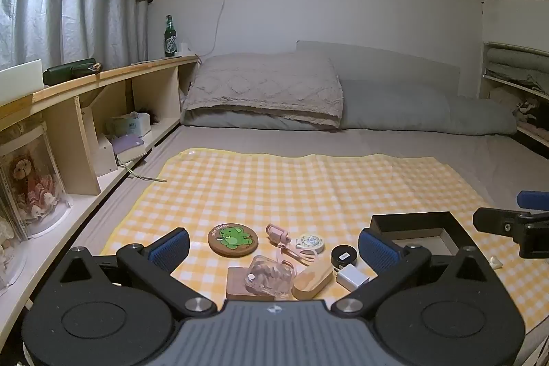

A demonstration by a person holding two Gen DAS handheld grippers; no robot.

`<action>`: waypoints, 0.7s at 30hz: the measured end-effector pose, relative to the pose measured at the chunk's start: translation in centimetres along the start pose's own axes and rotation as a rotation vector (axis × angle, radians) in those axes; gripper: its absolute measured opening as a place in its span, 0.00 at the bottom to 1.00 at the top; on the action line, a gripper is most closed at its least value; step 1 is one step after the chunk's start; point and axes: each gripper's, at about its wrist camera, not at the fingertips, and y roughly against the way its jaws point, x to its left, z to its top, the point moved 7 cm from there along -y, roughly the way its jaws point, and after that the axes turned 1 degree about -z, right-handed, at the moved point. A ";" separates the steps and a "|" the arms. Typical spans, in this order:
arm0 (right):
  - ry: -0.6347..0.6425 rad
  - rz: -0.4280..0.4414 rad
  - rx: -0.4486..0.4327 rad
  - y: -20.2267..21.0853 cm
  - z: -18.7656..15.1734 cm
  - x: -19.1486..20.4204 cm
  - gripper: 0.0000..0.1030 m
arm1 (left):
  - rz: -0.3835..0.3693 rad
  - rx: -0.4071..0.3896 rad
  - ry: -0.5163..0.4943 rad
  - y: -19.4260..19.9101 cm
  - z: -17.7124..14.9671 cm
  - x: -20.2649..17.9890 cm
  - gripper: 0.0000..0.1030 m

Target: Organize rigid objects

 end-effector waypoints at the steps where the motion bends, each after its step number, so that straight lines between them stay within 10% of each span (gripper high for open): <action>1: -0.003 0.002 -0.003 0.0 0.0 0.0 1.00 | -0.001 -0.002 0.002 0.0 0.0 0.0 1.00; 21: 0.005 -0.003 0.001 0.0 0.0 0.0 1.00 | 0.000 -0.001 0.002 0.0 0.0 0.0 1.00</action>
